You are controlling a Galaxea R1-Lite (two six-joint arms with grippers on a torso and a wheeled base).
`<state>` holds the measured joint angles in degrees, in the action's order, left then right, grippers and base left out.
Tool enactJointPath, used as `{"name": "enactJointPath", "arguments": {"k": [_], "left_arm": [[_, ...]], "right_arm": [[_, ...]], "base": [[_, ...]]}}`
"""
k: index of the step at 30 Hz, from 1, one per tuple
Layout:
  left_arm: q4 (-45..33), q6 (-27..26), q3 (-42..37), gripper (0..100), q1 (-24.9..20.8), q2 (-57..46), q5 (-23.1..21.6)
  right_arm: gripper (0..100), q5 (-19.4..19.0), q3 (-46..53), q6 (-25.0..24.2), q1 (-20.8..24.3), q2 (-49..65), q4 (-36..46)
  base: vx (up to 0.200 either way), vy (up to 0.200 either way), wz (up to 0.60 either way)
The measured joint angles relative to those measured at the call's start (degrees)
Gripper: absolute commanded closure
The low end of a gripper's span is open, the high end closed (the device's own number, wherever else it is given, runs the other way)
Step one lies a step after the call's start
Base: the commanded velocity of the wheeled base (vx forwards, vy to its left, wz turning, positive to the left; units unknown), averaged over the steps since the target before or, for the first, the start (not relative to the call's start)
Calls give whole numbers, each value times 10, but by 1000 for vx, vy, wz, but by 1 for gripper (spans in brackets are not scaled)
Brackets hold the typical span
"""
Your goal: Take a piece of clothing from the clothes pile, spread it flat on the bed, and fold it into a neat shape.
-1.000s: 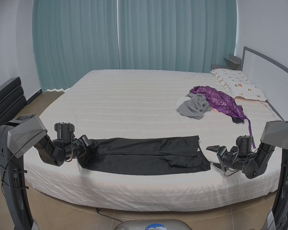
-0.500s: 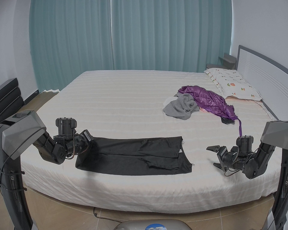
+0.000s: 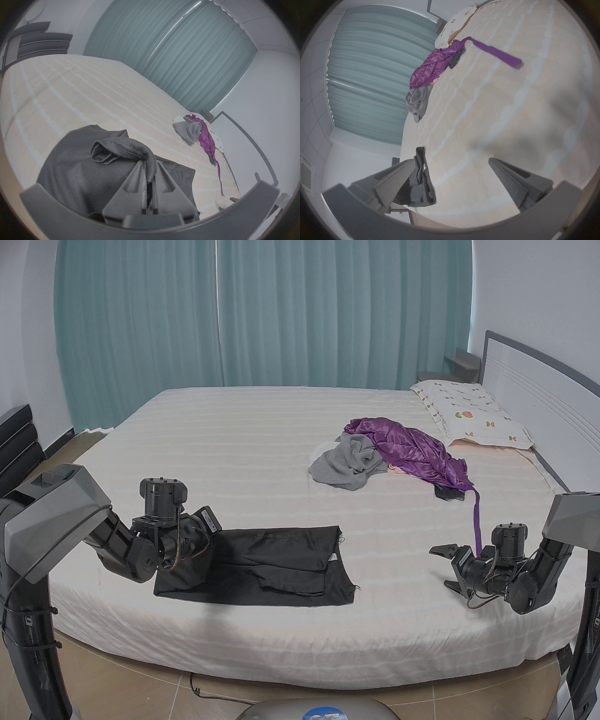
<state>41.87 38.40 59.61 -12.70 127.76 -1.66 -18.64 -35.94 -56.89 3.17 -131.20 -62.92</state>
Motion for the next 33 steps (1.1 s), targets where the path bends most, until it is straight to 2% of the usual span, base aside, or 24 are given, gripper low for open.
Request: {"name": "enactJointPath", "arguments": {"k": [6, 13, 21, 22, 33], "left_arm": [[-19, -2, 10, 100, -44, 10, 13], [-65, -2, 44, 100, -72, 18, 21], [-91, -2, 85, 100, -94, 39, 56], [-91, -2, 89, 0, -96, 43, 56], [-90, 0, 105, 0, -114, 75, 64]], "right_arm": [[0, 0, 2, 1, 1, 0, -1], [0, 0, 4, 2, 1, 0, -2], [0, 0, 5, 4, 2, 0, -2], [0, 0, 5, 4, 2, 0, -2], [0, 1, 8, 5, 3, -2, -12]], "base": [[0, -200, 0], [0, 0, 0], [0, 0, 0], [0, 0, 0], [0, 0, 0]]}}
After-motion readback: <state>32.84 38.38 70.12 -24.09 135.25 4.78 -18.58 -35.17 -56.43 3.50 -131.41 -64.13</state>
